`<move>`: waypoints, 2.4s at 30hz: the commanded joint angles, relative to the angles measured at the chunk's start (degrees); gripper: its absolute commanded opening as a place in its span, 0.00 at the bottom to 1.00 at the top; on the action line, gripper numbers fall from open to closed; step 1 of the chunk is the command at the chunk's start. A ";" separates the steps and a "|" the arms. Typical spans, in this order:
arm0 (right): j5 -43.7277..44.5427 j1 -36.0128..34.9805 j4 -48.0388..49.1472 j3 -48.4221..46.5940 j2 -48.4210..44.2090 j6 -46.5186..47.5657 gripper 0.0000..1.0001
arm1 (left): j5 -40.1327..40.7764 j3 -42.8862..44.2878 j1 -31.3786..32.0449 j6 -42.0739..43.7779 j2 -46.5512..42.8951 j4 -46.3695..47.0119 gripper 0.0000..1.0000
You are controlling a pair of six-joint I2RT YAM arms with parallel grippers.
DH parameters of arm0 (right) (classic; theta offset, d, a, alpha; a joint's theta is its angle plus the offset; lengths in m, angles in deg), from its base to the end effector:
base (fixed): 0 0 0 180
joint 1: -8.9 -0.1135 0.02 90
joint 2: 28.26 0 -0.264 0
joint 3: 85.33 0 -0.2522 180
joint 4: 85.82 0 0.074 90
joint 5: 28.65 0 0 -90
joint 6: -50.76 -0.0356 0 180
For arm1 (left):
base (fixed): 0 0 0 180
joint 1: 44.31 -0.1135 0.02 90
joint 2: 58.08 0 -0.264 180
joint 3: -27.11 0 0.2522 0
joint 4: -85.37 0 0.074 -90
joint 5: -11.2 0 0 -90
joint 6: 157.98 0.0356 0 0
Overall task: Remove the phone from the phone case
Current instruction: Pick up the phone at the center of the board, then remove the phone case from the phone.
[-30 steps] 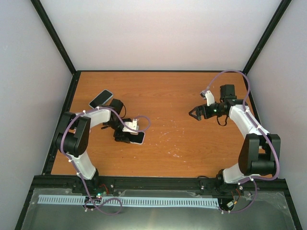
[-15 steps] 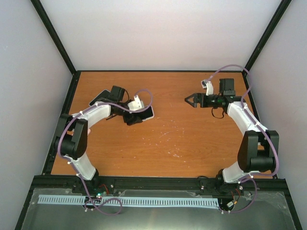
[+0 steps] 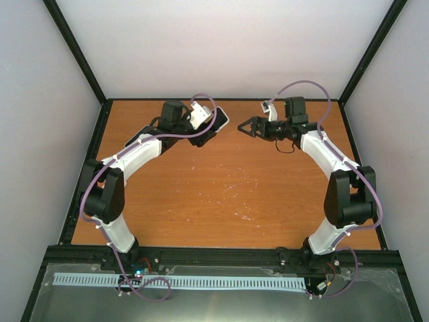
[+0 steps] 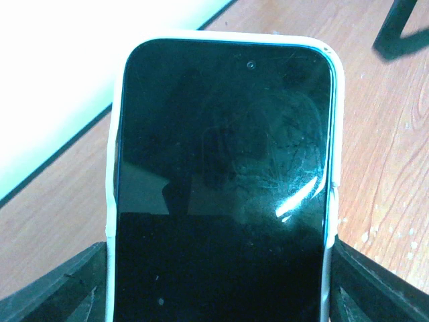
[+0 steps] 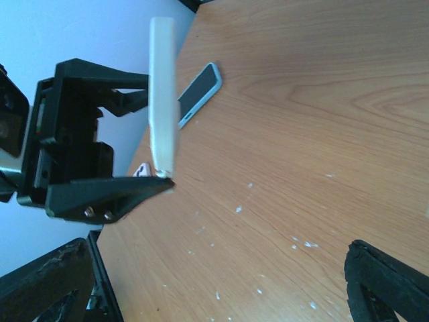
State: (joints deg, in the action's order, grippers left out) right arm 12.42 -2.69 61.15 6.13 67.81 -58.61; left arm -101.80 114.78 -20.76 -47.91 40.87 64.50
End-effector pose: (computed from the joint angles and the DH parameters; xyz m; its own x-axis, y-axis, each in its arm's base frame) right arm 0.3590 0.1010 0.2796 -0.8308 0.0520 -0.5541 -0.4426 0.5419 0.7145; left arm 0.3600 -0.1721 0.2681 -0.2279 0.4439 -0.8666 0.7977 0.5955 0.0952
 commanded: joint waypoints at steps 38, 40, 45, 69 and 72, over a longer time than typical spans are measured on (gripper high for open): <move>-5.37 -0.74 10.30 -12.28 7.07 -10.06 0.03 | 1.70 1.39 7.16 -12.61 -2.75 9.40 1.00; -8.05 0.22 10.09 -12.21 6.36 -7.70 0.03 | -1.69 -0.33 5.72 -12.84 -4.26 7.70 1.00; -15.28 1.84 5.39 -12.26 4.65 1.46 0.03 | -11.78 -3.66 -0.20 -14.97 -9.21 4.39 1.00; -34.22 0.14 -19.40 -13.50 -2.59 33.29 0.03 | -40.14 -14.68 -6.07 -10.64 -19.02 -3.61 0.99; -34.06 -0.63 -20.24 -13.50 -3.05 34.44 0.03 | -40.18 -12.60 -6.08 -12.12 -16.34 -4.71 0.96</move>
State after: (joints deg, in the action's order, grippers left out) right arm -18.46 -2.21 42.05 -6.53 67.53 -26.62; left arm -140.91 98.26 -27.27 -59.38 21.49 59.97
